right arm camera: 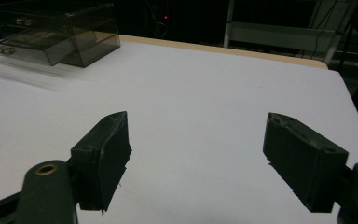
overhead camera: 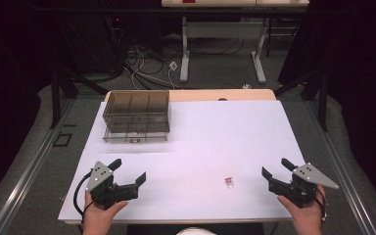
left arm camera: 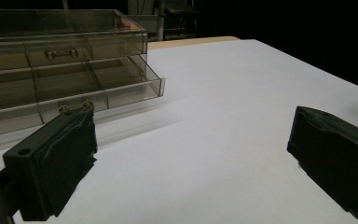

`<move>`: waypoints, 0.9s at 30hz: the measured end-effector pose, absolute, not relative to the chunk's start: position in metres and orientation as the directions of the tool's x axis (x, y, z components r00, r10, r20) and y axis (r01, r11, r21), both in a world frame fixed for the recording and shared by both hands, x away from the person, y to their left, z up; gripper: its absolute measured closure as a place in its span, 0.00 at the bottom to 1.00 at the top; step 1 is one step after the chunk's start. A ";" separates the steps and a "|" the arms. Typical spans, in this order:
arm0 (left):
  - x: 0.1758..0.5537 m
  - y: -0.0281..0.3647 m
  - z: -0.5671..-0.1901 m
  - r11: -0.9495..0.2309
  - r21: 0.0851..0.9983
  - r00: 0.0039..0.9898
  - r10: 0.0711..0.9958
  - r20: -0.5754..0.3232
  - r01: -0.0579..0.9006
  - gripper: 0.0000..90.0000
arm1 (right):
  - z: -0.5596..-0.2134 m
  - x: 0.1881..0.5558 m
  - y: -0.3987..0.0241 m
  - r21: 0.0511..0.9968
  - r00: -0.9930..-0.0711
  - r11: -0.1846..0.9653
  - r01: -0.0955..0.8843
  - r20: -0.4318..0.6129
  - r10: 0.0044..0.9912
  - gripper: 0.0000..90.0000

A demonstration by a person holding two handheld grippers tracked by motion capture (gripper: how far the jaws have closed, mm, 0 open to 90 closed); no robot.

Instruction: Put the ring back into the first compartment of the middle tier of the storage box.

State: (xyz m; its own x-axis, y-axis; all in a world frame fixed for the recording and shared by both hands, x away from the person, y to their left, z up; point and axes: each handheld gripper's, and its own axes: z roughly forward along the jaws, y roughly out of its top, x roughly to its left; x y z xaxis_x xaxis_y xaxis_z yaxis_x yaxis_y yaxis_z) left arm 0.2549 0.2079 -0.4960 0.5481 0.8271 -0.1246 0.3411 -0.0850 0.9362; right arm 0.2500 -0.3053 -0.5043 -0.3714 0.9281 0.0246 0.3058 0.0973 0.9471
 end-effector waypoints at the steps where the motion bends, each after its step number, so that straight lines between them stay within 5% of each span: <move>1: 0.254 0.205 -0.495 -0.090 0.937 0.553 0.825 -0.120 0.338 0.01 | -0.505 0.250 -0.304 0.946 -0.370 0.093 0.312 0.030 0.929 0.26; 27: 0.278 0.142 -0.469 -0.162 0.933 0.644 0.760 -0.089 0.321 0.16 | -0.506 0.250 -0.300 0.941 -0.397 0.103 0.322 0.035 0.917 0.30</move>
